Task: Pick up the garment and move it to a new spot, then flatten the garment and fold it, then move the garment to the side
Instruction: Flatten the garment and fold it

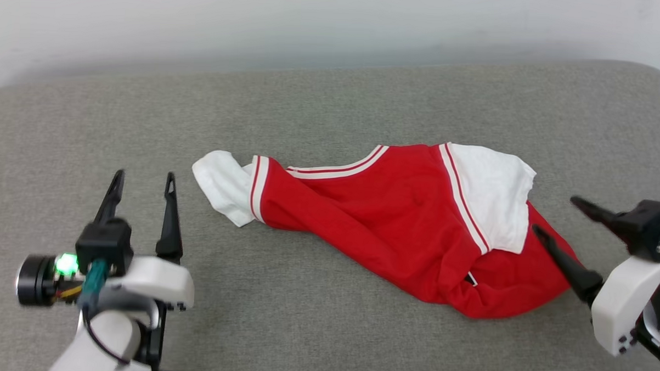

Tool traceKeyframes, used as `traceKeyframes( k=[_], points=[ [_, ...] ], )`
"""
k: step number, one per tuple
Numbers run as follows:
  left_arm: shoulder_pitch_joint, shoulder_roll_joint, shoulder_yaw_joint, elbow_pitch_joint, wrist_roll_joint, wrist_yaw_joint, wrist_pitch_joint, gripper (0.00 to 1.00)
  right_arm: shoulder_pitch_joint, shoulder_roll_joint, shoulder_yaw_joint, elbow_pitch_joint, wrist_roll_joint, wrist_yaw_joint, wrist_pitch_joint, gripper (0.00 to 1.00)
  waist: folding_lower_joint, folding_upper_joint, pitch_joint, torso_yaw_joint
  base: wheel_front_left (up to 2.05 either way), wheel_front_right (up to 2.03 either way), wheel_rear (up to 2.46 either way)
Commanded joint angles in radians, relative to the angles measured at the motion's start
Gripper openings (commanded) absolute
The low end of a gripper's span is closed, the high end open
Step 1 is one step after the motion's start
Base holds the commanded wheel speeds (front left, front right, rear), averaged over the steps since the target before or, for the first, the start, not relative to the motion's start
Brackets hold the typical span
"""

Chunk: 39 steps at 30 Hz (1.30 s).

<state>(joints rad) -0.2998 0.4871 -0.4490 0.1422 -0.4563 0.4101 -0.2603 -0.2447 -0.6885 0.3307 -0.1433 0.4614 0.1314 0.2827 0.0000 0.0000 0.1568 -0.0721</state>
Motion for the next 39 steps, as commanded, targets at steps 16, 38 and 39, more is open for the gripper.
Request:
traceKeyframes(
  k=[16,38,39],
  points=[
    [0.276,-0.179,0.180,-0.210,0.205,0.000,-0.005,1.00,-0.079,-0.217,0.275,0.069,0.195,-0.001,0.341,1.00,0.0000,0.0000,0.021,0.085,0.00,0.00,0.00],
    [0.319,-0.337,0.295,-0.152,0.340,-0.156,-0.005,1.00,-0.243,-0.095,0.564,0.430,0.402,-0.001,0.022,0.00,0.0000,0.0000,0.002,0.084,0.00,0.00,0.00],
    [0.327,-0.342,0.299,-0.152,0.344,-0.159,-0.005,1.00,-0.237,-0.109,0.559,0.401,0.415,-0.001,0.012,0.00,0.0000,0.0000,-0.004,0.080,0.00,0.00,0.00]
  ],
)
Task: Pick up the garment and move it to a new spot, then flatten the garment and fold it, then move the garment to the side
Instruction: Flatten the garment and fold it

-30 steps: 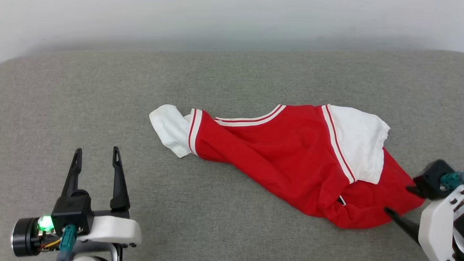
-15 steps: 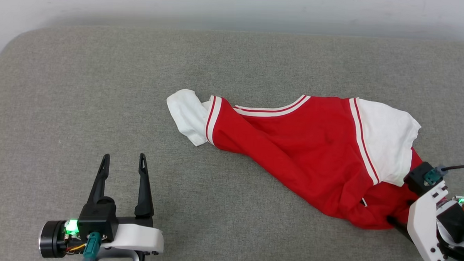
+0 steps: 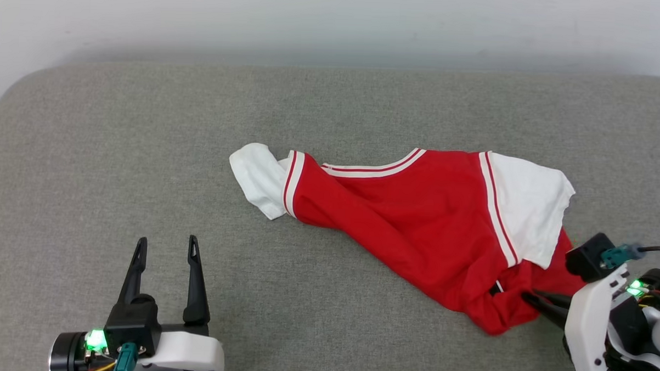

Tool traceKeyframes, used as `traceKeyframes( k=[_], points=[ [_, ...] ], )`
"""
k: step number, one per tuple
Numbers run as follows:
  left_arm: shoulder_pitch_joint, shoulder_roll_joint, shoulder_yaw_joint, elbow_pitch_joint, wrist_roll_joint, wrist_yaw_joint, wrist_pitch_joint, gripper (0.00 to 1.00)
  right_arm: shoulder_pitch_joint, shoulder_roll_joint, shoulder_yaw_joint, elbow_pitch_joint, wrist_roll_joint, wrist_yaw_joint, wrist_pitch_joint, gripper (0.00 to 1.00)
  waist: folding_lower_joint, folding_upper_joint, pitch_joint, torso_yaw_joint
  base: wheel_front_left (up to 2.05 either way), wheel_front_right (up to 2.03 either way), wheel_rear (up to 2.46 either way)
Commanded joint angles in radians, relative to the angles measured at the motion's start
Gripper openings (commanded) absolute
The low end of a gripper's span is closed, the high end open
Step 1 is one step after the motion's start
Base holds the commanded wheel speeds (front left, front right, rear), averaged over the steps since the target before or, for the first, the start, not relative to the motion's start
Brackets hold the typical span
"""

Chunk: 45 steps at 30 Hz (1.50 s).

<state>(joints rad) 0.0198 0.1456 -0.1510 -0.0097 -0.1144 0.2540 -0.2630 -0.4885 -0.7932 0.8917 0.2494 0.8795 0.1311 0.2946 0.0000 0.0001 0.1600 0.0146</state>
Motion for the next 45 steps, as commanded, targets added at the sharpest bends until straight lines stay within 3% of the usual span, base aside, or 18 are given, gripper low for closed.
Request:
traceKeyframes(
  k=[1,9,13,18,25,26,27,28,34,40,45],
  points=[
    [0.015,-0.005,0.005,-0.002,0.006,-0.005,-0.002,1.00,0.017,-0.018,-0.010,-0.023,0.013,-0.001,-0.009,0.00,0.0000,-0.0001,-0.013,-0.010,0.00,0.00,0.00],
    [0.036,-0.026,0.019,-0.002,0.028,-0.032,-0.002,1.00,0.164,-0.104,-0.111,-0.225,0.121,-0.001,-0.046,0.00,0.0000,-0.0001,-0.030,-0.018,0.00,0.00,0.00],
    [0.041,-0.034,0.026,0.001,0.035,-0.042,-0.002,1.00,0.280,-0.112,-0.173,-0.263,0.144,-0.001,-0.064,0.00,0.0000,-0.0001,-0.033,-0.016,0.00,0.00,0.00],
    [0.051,-0.043,0.038,0.003,0.043,-0.050,-0.002,1.00,0.405,-0.060,-0.226,-0.220,0.124,-0.001,-0.073,0.00,0.0000,-0.0001,-0.031,-0.017,0.00,0.00,0.00],
    [0.045,-0.049,0.046,0.014,0.056,-0.064,-0.002,1.00,0.455,0.041,-0.250,-0.081,0.034,-0.001,-0.088,0.00,0.0000,-0.0001,-0.028,-0.015,0.00,0.00,0.00],
    [0.045,-0.048,0.048,0.015,0.058,-0.064,-0.002,1.00,0.458,0.059,-0.257,-0.076,0.032,-0.001,-0.097,0.04,0.0000,-0.0001,-0.029,-0.017,0.00,0.00,0.00],
    [0.047,-0.049,0.050,0.015,0.059,-0.065,-0.002,1.00,0.460,0.068,-0.266,-0.078,0.026,-0.001,-0.107,0.42,0.0000,-0.0001,-0.030,-0.018,0.00,0.00,0.00],
    [0.051,-0.049,0.052,0.015,0.059,-0.066,-0.002,1.00,0.457,0.070,-0.278,-0.081,0.012,-0.001,-0.119,1.00,0.0000,-0.0001,-0.032,-0.021,0.00,0.00,0.00],
    [0.060,-0.053,0.061,0.016,0.067,-0.067,-0.002,1.00,0.496,0.057,-0.389,-0.180,-0.038,-0.001,-0.151,1.00,0.0000,-0.0001,-0.046,-0.035,0.00,0.00,0.00],
    [0.068,-0.058,0.067,0.004,0.071,-0.067,-0.002,1.00,0.560,0.044,-0.607,-0.337,-0.087,-0.001,-0.139,1.00,0.0000,-0.0001,-0.051,-0.045,0.00,0.00,0.00],
    [0.061,-0.061,0.065,-0.005,0.079,-0.070,-0.002,1.00,0.530,0.055,-0.766,-0.397,-0.174,-0.001,-0.075,1.00,0.0000,-0.0001,-0.041,-0.043,0.00,0.00,0.00]
  ],
)
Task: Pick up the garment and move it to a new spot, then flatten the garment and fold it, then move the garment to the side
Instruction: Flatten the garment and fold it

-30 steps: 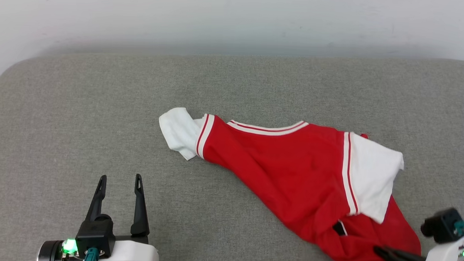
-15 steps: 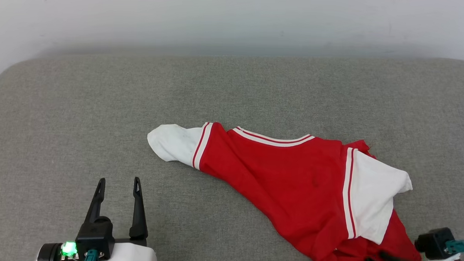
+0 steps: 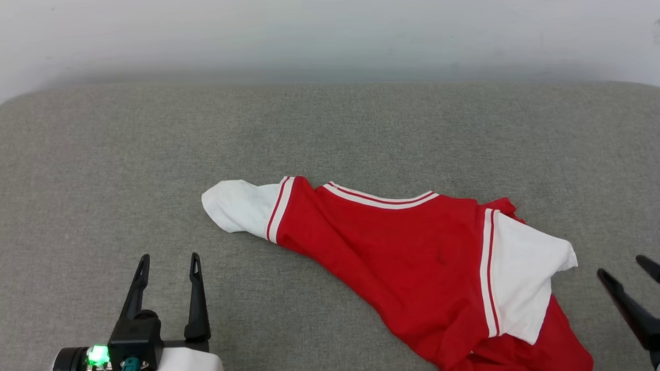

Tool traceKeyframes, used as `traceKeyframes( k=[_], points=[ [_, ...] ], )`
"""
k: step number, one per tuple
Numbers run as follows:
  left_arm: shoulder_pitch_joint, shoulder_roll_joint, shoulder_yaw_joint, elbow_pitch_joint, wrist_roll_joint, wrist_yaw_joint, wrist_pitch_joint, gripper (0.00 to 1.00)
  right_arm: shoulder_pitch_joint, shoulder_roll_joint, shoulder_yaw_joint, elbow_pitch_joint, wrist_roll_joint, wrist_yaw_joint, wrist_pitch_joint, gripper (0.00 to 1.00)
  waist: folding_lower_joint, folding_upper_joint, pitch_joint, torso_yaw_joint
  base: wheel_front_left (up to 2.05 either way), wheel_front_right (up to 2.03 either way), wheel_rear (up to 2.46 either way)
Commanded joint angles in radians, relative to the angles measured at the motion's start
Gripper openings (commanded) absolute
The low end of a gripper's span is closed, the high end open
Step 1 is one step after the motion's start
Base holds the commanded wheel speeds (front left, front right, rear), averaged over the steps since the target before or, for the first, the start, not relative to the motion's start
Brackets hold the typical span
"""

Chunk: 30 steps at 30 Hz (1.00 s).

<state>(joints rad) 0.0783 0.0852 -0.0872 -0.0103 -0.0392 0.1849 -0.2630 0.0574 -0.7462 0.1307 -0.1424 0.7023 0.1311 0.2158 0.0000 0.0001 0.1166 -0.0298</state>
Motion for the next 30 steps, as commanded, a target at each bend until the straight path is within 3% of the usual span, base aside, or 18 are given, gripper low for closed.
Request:
traceKeyframes(
  k=[1,7,14,20,30],
  points=[
    [-0.001,-0.001,0.001,-0.006,0.006,-0.003,-0.002,1.00,-0.033,0.010,-0.025,-0.009,-0.015,-0.001,0.024,1.00,0.0000,-0.0001,0.007,0.004,0.00,0.00,0.00],
    [-0.026,-0.001,-0.005,-0.011,0.013,-0.011,-0.002,1.00,-0.114,-0.020,-0.036,0.010,-0.047,-0.001,0.151,1.00,0.0000,-0.0001,0.032,0.020,0.00,0.00,0.00],
    [-0.064,-0.008,-0.019,-0.012,0.020,-0.016,-0.002,1.00,-0.269,-0.083,0.082,0.136,0.007,-0.001,0.339,1.00,0.0000,-0.0001,0.083,0.056,0.00,0.00,0.00],
    [-0.090,-0.013,-0.028,-0.014,0.021,-0.016,-0.002,1.00,-0.375,-0.070,0.182,0.237,0.033,-0.001,0.398,1.00,0.0000,-0.0001,0.116,0.078,0.00,0.00,0.00],
    [-0.121,-0.014,-0.031,-0.006,0.026,-0.014,-0.002,1.00,-0.497,-0.009,0.432,0.552,0.034,-0.001,0.408,1.00,0.0000,-0.0001,0.162,0.107,0.00,0.00,0.00]
  ],
)
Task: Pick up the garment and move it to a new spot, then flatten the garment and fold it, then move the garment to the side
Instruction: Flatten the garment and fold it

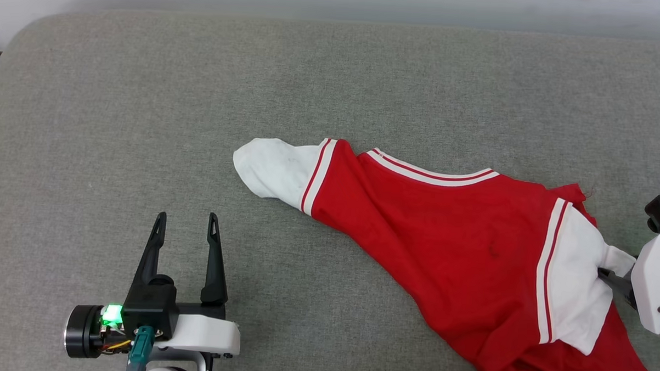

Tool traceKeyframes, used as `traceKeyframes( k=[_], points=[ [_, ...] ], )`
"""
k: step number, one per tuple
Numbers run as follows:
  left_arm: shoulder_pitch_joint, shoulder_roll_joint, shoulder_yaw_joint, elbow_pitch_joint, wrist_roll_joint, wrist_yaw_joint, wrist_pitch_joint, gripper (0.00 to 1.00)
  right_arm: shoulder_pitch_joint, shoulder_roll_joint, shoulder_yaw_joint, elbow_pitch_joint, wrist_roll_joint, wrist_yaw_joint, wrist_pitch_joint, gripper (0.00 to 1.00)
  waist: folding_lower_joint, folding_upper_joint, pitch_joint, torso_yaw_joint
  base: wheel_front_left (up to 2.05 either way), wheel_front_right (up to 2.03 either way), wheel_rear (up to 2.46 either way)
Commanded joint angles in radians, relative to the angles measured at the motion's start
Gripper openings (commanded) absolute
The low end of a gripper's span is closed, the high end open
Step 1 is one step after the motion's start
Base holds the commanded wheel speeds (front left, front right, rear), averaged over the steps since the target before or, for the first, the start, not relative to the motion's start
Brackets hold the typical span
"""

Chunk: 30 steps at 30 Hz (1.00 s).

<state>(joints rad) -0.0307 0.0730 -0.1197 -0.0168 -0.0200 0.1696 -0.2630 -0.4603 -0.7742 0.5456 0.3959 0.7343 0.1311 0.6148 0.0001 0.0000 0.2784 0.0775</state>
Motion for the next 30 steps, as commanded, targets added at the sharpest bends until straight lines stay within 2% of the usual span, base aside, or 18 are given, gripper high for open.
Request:
traceKeyframes(
  k=[1,2,3,7,11,17,24,30],
  points=[
    [-0.012,-0.002,0.003,0.000,0.007,0.002,-0.002,1.00,0.020,0.022,0.034,0.026,0.015,-0.001,0.004,1.00,-0.0001,0.0000,0.000,-0.001,0.00,0.00,0.00],
    [-0.011,-0.002,0.005,0.001,0.006,0.004,-0.002,1.00,0.016,0.023,0.044,0.034,0.025,-0.001,-0.011,0.36,-0.0001,0.0000,0.000,-0.003,0.00,0.00,0.00],
    [-0.011,-0.002,0.008,0.001,0.005,0.005,-0.002,1.00,0.008,0.021,0.054,0.037,0.036,-0.001,-0.026,0.00,-0.0001,0.0000,0.000,-0.006,0.00,0.00,0.00],
    [-0.006,-0.001,0.011,0.009,0.002,0.001,-0.002,1.00,-0.020,-0.004,0.074,0.038,0.061,-0.001,-0.114,0.00,-0.0001,0.0000,-0.016,-0.018,0.00,0.00,0.00],
    [0.007,-0.001,0.015,0.012,-0.002,-0.001,-0.002,1.00,-0.026,-0.034,0.070,-0.020,0.090,-0.001,-0.220,0.00,-0.0001,0.0000,-0.043,-0.032,0.00,0.00,0.00],
    [0.025,0.002,0.023,0.006,-0.003,-0.003,-0.002,1.00,-0.028,-0.098,0.016,-0.113,0.114,-0.001,-0.313,0.00,-0.0001,0.0000,-0.063,-0.051,0.00,0.00,0.00],
    [0.009,0.002,0.019,-0.003,0.003,-0.013,-0.002,1.00,-0.077,-0.137,-0.080,-0.130,0.118,-0.001,-0.300,0.00,-0.0001,0.0000,-0.045,-0.044,0.00,0.00,0.00],
    [-0.014,0.000,0.013,0.000,0.007,-0.019,-0.002,1.00,-0.139,-0.129,-0.135,0.007,0.086,-0.001,-0.230,0.00,-0.0001,0.0000,-0.001,-0.019,0.00,0.00,0.00]
  ],
)
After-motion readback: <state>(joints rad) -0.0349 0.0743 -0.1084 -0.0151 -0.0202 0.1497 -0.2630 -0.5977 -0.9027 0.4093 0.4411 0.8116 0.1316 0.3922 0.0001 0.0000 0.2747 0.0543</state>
